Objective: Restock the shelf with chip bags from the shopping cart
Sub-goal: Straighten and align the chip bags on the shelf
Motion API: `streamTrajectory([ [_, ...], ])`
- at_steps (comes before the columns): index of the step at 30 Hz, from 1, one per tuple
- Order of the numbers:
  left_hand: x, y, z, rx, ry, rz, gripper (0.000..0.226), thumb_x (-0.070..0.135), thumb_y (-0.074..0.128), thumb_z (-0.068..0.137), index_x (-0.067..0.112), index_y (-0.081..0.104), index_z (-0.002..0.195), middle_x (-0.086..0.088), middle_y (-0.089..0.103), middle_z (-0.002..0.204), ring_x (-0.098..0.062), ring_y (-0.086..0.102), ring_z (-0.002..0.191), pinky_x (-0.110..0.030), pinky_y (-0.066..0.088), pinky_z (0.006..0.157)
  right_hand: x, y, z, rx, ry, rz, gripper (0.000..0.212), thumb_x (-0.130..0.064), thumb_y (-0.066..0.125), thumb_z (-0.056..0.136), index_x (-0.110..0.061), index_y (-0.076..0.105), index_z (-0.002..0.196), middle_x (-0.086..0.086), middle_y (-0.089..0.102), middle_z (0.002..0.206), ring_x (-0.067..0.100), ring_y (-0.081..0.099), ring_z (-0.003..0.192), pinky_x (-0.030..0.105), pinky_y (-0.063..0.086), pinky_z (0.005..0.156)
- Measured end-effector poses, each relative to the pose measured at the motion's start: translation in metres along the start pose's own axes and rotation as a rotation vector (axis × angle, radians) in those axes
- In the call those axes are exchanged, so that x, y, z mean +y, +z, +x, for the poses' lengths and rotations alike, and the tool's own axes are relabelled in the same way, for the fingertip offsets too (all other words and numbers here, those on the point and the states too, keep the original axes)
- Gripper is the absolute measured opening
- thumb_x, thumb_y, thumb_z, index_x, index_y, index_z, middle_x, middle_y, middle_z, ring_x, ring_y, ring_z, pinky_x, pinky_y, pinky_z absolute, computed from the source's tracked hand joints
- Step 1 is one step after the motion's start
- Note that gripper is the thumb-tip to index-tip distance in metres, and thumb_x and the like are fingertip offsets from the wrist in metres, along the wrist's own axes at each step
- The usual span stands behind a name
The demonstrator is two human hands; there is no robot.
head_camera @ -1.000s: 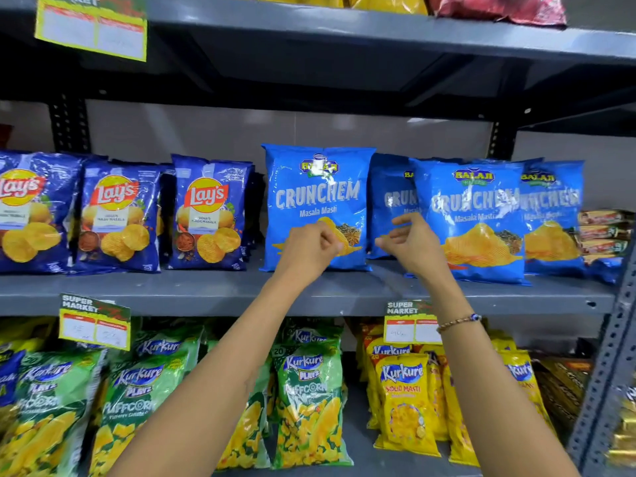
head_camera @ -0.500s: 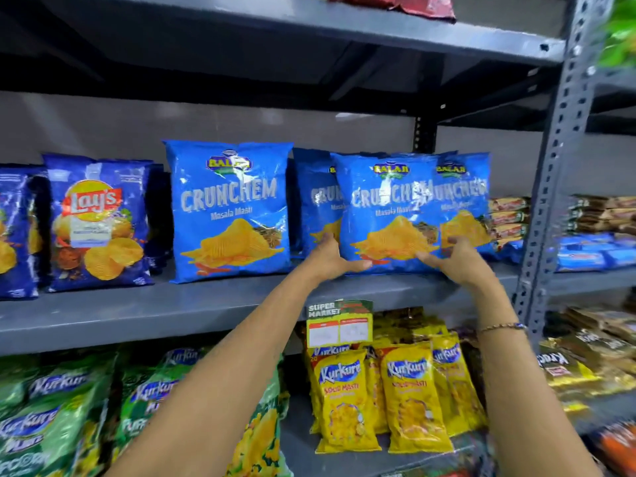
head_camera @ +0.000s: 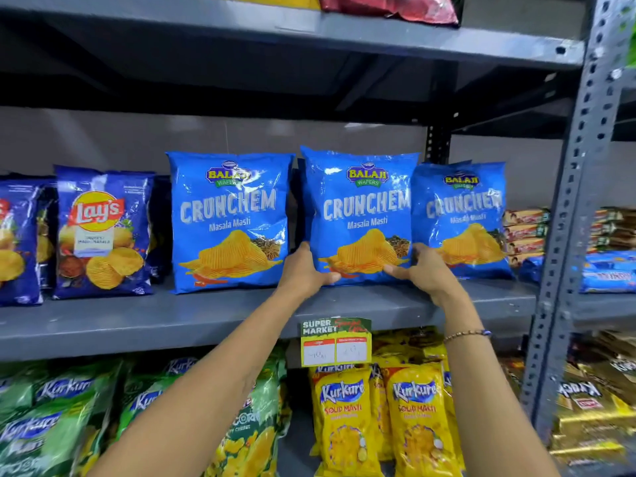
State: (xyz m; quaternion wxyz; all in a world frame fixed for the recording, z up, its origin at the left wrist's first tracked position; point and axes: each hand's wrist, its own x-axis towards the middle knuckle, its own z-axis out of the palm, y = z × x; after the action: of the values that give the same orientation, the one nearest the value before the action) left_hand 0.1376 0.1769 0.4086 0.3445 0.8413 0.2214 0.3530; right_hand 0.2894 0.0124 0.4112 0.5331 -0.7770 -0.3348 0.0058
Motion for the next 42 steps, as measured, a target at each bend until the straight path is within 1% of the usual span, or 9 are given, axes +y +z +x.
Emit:
streamTrajectory([
  [15,0.005,0.001,-0.001,-0.029,-0.055,0.149,0.067,0.026,0.081,0.071,0.005,0.044,0.123,-0.013,0.056,0.131,-0.029,0.054,0.118,-0.033,0.044,0.087,0.007,0.007,0.016,-0.036,0.050,-0.087,0.072,-0.034,0.077,0.074,-0.002,0.043,0.130,0.012,0.055,0.121,0.026,0.050,0.106,0.037,0.043,0.084],
  [18,0.011,0.001,-0.014,-0.031,-0.041,0.298,0.068,0.031,0.077,0.075,0.000,0.041,0.124,-0.018,0.057,0.126,-0.034,0.055,0.115,-0.037,0.046,0.085,0.001,0.001,0.000,-0.063,0.052,-0.080,0.066,-0.026,0.075,0.077,-0.003,0.044,0.130,0.010,0.057,0.123,0.026,0.052,0.113,0.040,0.045,0.095],
  [21,0.015,-0.004,-0.038,0.094,0.036,0.384,0.064,0.032,0.069,0.082,-0.001,0.041,0.129,-0.020,0.059,0.122,-0.036,0.055,0.115,-0.040,0.046,0.088,-0.015,0.008,-0.044,0.190,-0.067,-0.039,0.057,-0.018,0.068,0.084,-0.006,0.043,0.134,0.013,0.053,0.135,0.028,0.051,0.123,0.039,0.042,0.101],
  [24,0.015,-0.029,-0.062,0.190,0.150,0.404,0.051,0.029,0.061,0.089,0.004,0.047,0.130,-0.015,0.064,0.122,-0.032,0.057,0.115,-0.042,0.046,0.094,-0.052,0.039,-0.115,0.365,-0.324,-0.061,0.018,-0.017,0.061,0.088,-0.016,0.062,0.106,0.002,0.068,0.104,0.015,0.061,0.092,0.017,0.044,0.079],
  [26,0.011,-0.058,-0.072,0.250,0.244,0.328,0.037,0.026,0.059,0.090,0.005,0.057,0.121,-0.013,0.070,0.112,-0.029,0.063,0.105,-0.041,0.050,0.092,-0.073,0.064,-0.169,0.221,-0.438,-0.059,0.003,-0.024,0.061,0.086,-0.026,0.064,0.086,-0.010,0.068,0.081,0.008,0.061,0.075,0.013,0.042,0.064],
  [30,-0.005,-0.116,-0.078,0.361,0.327,0.180,0.017,0.021,0.061,0.089,0.008,0.068,0.097,-0.008,0.075,0.096,-0.022,0.069,0.089,-0.033,0.053,0.085,-0.094,0.097,-0.243,-0.195,-0.411,-0.018,0.018,-0.046,0.057,0.078,-0.030,0.065,0.081,-0.009,0.072,0.072,0.004,0.065,0.069,0.016,0.048,0.060],
  [33,-0.026,-0.145,-0.075,0.433,0.282,0.100,0.022,0.016,0.063,0.086,0.003,0.064,0.104,-0.014,0.069,0.107,-0.026,0.064,0.098,-0.023,0.043,0.086,-0.100,0.114,-0.230,-0.231,-0.345,0.008,0.009,-0.035,0.066,0.081,-0.028,0.066,0.074,-0.008,0.070,0.067,-0.001,0.063,0.064,0.011,0.046,0.058],
  [38,-0.065,-0.164,-0.067,0.424,-0.008,0.153,0.065,0.022,0.070,0.082,-0.007,0.041,0.133,-0.026,0.046,0.136,-0.037,0.040,0.130,-0.041,0.032,0.106,-0.106,0.140,-0.144,-0.017,-0.254,-0.011,0.017,-0.024,0.064,0.086,-0.010,0.068,0.093,0.007,0.072,0.090,0.018,0.065,0.086,0.025,0.048,0.074],
  [42,-0.076,-0.161,-0.061,0.252,-0.139,0.170,0.074,0.029,0.072,0.080,-0.011,0.037,0.133,-0.028,0.046,0.136,-0.038,0.043,0.128,-0.042,0.038,0.102,-0.107,0.151,-0.089,0.034,-0.206,-0.135,0.036,-0.021,0.062,0.089,-0.001,0.055,0.118,0.017,0.064,0.120,0.029,0.059,0.109,0.030,0.044,0.084],
])
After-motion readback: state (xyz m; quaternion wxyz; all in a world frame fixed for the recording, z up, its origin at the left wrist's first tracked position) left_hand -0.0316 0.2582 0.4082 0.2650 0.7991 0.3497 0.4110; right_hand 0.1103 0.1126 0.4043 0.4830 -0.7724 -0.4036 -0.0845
